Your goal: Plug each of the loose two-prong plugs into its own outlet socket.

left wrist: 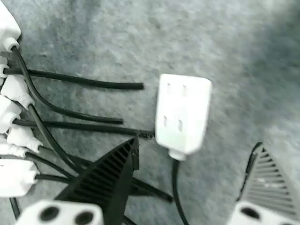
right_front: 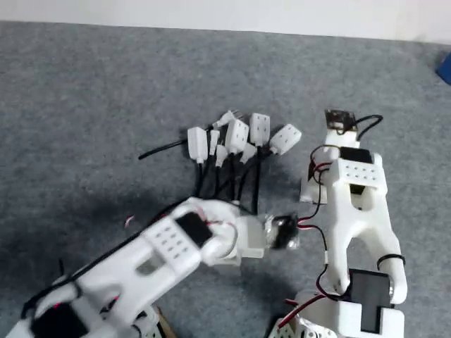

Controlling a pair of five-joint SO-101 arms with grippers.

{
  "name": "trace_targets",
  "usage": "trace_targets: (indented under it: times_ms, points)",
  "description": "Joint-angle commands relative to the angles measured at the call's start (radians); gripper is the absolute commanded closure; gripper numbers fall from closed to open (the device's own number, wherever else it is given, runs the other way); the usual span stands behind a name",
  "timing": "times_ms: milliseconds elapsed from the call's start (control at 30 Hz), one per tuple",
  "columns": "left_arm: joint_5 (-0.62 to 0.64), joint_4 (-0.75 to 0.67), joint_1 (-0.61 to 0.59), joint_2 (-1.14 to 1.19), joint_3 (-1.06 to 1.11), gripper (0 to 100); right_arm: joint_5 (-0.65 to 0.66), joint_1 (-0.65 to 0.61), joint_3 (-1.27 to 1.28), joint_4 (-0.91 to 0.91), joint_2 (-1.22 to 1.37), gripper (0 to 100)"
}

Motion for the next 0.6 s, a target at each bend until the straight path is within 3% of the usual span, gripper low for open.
trace_targets:
  times_ms: [0, 233, 567]
  points:
    - [0.005, -0.029, -0.010, 0.211, -0.185, 63, -0.021, 0.013, -0.002, -0.021, -0.044, 99.2]
    - [-0.046, -0.037, -0.019, 0.397, -0.271, 63, -0.021, 0.012, 0.001, -0.018, -0.051, 99.2]
    - [-0.091, -0.120, -0.119, 0.541, -0.320, 64, -0.021, -0.073, 0.160, -0.022, -0.329, 99.2]
